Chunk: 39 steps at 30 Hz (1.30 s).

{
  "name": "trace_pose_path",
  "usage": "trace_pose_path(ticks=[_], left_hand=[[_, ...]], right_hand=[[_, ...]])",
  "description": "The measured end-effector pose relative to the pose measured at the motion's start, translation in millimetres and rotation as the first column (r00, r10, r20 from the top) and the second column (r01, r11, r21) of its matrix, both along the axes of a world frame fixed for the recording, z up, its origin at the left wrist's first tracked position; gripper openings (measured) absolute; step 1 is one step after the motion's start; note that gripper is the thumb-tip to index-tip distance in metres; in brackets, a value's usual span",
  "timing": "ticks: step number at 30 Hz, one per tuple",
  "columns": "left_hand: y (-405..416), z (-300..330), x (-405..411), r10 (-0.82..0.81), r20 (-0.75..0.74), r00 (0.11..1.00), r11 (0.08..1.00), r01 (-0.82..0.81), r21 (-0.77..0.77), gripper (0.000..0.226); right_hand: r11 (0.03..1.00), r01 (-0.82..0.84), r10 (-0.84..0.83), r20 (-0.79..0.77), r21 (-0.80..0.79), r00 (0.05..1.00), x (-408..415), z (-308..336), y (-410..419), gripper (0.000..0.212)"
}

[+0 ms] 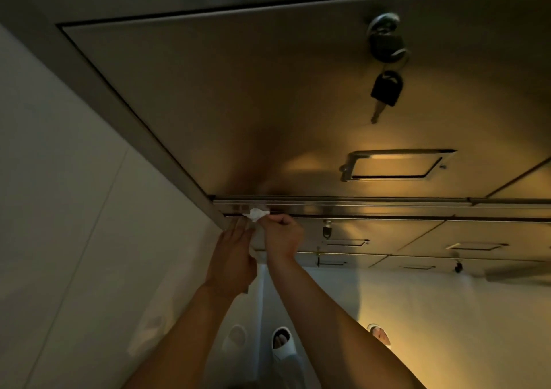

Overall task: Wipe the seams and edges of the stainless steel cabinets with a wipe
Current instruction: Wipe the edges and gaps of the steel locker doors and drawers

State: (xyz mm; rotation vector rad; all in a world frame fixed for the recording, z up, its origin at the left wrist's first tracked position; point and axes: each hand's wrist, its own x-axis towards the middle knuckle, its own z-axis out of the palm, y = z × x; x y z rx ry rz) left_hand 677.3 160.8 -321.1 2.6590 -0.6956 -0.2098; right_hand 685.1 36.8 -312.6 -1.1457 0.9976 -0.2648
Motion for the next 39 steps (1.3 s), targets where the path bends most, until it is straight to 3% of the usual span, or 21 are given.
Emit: trace_pose_path(ticks=[5,18,26,39], left_hand=[[-35,-10,-5,-0.077,-0.042,0.996,0.996,0.075,-0.042,0.072],[-145,-4,-46,-0.200,-0.062,0.978,0.978,0.196,-0.065,0.070],[-197,3,-68,-0.139,-0.034,0.990,0.985,0.135,-0.108,0.084],[-209,-12,-81,-0.056,-0.061,0.997,0.998,0.057,0.024,0.086]], right_hand=[[0.994,0.075,-0.078,-0.027,-0.074,0.997,-25,1,-47,0.028],[0.969,0.247,-0.245,-0.085,0.012,0.966,-80,6,-166,0.015],[0.940,0.337,-0.335,-0.059,0.048,0.941,-113,18,-235,0.021],[0.914,0.402,-0.398,-0.080,0.042,0.914,-141,19,-295,0.016]])
